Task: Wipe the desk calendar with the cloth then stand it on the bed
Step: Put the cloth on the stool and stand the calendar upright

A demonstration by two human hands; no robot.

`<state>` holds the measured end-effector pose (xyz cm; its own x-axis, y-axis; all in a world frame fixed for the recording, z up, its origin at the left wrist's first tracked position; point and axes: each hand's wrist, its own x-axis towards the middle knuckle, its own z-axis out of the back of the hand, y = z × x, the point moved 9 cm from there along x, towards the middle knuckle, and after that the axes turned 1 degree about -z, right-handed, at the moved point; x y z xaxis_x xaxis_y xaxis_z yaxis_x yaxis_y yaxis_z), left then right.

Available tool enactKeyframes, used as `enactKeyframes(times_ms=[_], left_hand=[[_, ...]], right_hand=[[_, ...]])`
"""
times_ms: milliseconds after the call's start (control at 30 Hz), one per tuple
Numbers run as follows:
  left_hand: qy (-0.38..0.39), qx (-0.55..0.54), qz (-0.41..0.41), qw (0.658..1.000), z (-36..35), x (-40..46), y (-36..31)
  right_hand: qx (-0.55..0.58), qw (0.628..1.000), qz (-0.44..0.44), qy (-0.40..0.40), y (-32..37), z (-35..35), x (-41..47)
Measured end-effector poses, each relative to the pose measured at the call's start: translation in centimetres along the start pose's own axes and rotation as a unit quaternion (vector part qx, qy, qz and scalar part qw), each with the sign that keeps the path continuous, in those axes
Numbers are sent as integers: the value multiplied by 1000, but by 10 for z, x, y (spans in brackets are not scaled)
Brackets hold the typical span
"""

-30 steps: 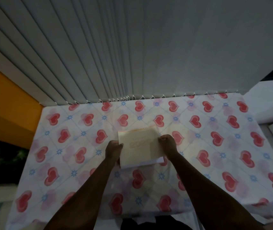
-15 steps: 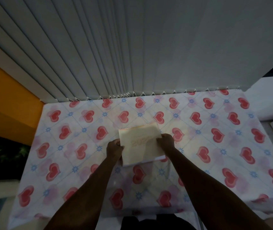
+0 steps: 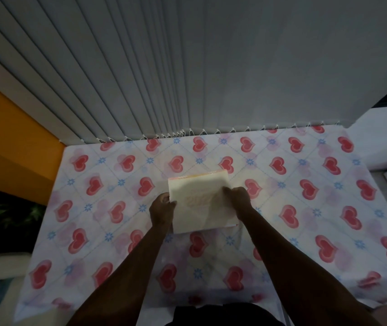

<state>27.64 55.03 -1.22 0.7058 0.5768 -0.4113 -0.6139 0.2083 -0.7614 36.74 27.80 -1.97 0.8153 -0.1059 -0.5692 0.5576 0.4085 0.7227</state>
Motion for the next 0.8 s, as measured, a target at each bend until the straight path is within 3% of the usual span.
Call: enactKeyframes(times_ms=[367,667,800], left_hand=[[-14,33,-70,997,12,10,-23],[37,-139,-114,983,21,10,-51],[29,-167,-137,976,24,6,-61]], right_hand=[[37,998,50,30,27,4,-7],[78,993,91,14,40,6,-12],[100,988,116,14,44,2,-16]])
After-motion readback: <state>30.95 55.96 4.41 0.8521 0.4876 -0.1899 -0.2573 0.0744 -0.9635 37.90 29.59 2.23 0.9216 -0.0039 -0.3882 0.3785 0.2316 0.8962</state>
